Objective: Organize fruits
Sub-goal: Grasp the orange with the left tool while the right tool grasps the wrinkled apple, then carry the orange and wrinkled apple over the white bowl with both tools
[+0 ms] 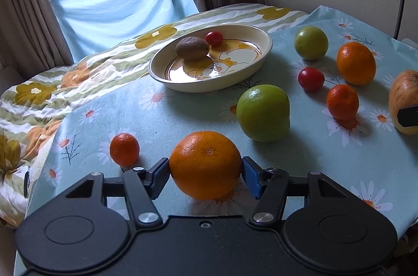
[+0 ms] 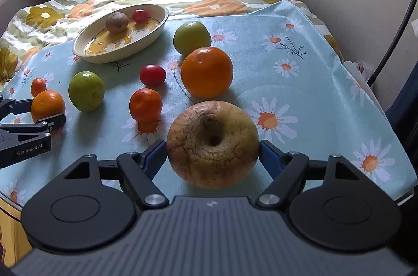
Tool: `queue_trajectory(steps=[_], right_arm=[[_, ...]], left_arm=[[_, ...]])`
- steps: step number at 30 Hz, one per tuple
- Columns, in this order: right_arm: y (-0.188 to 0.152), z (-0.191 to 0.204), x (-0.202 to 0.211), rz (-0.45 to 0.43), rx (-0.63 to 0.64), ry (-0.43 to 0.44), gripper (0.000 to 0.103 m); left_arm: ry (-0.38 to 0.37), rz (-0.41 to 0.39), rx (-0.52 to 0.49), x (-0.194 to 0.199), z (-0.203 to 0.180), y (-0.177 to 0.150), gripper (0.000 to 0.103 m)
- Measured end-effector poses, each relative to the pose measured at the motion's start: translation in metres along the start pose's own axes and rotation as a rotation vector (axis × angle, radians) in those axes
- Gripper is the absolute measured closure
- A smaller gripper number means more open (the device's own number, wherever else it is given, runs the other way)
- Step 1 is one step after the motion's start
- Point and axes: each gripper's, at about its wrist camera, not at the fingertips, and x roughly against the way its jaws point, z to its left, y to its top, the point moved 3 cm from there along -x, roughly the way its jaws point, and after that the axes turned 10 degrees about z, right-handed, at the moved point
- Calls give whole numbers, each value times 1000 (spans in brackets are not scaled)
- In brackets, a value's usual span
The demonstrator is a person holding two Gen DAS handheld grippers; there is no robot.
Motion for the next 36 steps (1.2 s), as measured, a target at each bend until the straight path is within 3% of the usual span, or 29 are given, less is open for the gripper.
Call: queue_trajectory(steps=[17, 23, 36], right_arm=[[1, 6, -5, -21, 75, -28, 13], [1, 1, -2, -23, 69, -2, 13], [21, 0, 38, -97, 112, 50, 13]], left_arm=[[1, 15, 70, 14, -2, -16, 39], [21, 6, 110, 28, 0, -19, 39], [54, -48, 174, 75, 5, -1, 39]])
